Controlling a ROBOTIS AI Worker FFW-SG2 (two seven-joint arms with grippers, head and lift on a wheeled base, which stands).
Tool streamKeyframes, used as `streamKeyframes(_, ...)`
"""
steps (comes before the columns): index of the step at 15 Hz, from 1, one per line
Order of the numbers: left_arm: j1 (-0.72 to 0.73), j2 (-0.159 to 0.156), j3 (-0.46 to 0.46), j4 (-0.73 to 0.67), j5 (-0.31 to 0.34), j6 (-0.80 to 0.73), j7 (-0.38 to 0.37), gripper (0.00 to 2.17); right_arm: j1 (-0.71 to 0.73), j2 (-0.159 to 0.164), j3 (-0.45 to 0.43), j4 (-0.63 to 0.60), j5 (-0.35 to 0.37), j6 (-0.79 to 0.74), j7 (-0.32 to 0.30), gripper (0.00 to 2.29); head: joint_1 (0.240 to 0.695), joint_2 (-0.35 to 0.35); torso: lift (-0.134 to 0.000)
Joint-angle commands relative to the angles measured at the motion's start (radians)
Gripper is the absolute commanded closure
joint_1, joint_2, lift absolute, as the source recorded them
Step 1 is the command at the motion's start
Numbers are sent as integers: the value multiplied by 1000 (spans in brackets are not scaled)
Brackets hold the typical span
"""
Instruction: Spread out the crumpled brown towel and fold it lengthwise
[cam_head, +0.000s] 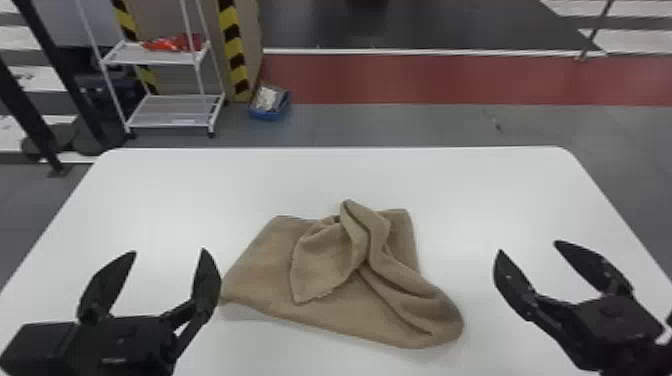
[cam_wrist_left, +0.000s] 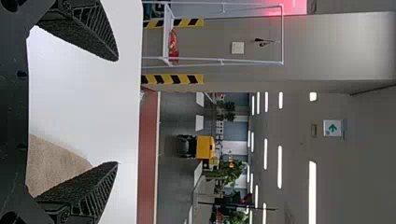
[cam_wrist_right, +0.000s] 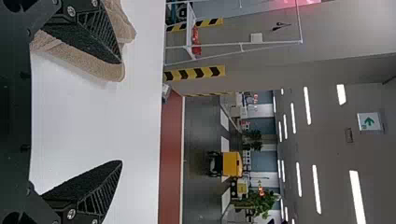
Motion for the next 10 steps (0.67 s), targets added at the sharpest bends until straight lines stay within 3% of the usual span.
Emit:
streamKeyframes(1,2,-7,0,-2,0,0,0,93,0,5,1,-2,0,0,0,124,695,8,-124)
streamKeyframes(7,9,-7,-3,-11,0,0,0,93,3,5,0,-11,20,-6,11,120,695,10,-124)
streamKeyframes(10,11,-7,-3,-9,0,0,0,93,-20,5,-51,-37,94,-3,118,97,695,14,-124)
